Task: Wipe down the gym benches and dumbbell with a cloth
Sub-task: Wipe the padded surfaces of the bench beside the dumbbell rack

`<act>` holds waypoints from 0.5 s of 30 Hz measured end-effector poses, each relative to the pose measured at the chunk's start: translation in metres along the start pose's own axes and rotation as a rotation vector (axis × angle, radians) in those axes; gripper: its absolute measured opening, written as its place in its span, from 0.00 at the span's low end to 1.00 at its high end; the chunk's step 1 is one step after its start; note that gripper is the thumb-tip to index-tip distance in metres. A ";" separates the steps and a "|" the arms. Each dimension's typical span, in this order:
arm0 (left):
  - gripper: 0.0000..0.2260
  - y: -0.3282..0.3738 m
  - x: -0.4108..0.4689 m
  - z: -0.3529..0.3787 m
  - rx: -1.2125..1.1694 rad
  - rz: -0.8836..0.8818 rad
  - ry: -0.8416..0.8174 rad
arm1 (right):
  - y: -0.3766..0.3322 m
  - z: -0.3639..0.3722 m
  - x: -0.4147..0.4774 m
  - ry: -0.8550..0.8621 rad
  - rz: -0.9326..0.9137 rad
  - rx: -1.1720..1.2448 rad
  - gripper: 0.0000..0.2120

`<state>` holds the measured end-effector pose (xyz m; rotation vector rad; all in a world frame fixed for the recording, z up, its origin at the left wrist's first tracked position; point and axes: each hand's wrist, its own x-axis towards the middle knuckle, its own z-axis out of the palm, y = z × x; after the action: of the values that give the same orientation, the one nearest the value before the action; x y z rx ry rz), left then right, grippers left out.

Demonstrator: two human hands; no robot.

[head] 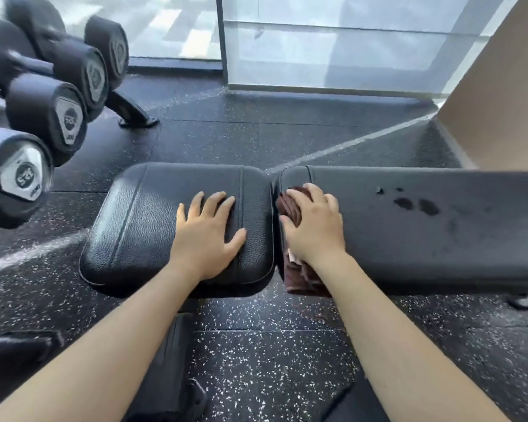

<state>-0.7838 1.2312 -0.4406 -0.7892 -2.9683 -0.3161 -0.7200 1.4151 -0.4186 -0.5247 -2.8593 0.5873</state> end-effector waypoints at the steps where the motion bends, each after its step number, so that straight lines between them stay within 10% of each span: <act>1: 0.32 0.001 -0.001 -0.001 0.009 -0.007 -0.001 | 0.004 -0.003 -0.005 -0.008 -0.049 0.021 0.22; 15: 0.31 0.002 0.002 -0.003 -0.015 -0.001 0.045 | -0.004 0.002 0.041 -0.017 -0.053 0.016 0.20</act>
<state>-0.7847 1.2334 -0.4373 -0.7715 -2.9280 -0.3518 -0.7598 1.4264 -0.4143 -0.4419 -2.8724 0.6084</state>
